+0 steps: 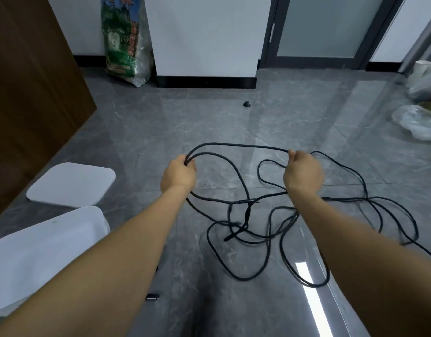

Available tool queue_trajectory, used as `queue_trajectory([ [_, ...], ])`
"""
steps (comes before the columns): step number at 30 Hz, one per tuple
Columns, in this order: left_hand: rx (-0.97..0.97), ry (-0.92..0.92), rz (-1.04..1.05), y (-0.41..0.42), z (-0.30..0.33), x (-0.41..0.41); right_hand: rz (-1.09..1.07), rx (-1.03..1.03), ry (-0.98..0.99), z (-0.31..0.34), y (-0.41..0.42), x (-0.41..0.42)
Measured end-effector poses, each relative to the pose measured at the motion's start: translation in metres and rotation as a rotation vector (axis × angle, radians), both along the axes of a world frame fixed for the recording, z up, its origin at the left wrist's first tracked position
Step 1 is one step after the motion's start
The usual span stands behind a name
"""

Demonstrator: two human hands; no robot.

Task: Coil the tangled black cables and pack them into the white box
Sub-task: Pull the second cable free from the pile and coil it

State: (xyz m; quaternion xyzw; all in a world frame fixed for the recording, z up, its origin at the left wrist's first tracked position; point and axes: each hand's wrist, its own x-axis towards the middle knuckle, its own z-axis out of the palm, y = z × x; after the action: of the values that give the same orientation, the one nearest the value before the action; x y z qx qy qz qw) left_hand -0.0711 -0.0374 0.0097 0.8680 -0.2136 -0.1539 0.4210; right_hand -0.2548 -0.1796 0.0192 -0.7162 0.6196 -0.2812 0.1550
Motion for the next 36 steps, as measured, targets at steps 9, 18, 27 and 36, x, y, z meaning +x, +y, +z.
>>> queue_trajectory([
  [9,-0.261,0.373,0.061,-0.017,0.001,-0.012,0.254,-0.168,0.257,0.001,0.015,0.0],
  [18,-0.909,1.02,0.347,-0.023,0.015,-0.028,0.889,0.436,0.302,-0.018,0.047,0.029],
  [27,-0.384,0.774,-0.155,-0.013,0.019,-0.024,0.439,0.053,0.532,-0.011,0.03,0.013],
  [36,-0.204,0.345,-0.338,-0.012,0.014,-0.019,0.047,0.056,-0.019,0.009,0.011,0.004],
])
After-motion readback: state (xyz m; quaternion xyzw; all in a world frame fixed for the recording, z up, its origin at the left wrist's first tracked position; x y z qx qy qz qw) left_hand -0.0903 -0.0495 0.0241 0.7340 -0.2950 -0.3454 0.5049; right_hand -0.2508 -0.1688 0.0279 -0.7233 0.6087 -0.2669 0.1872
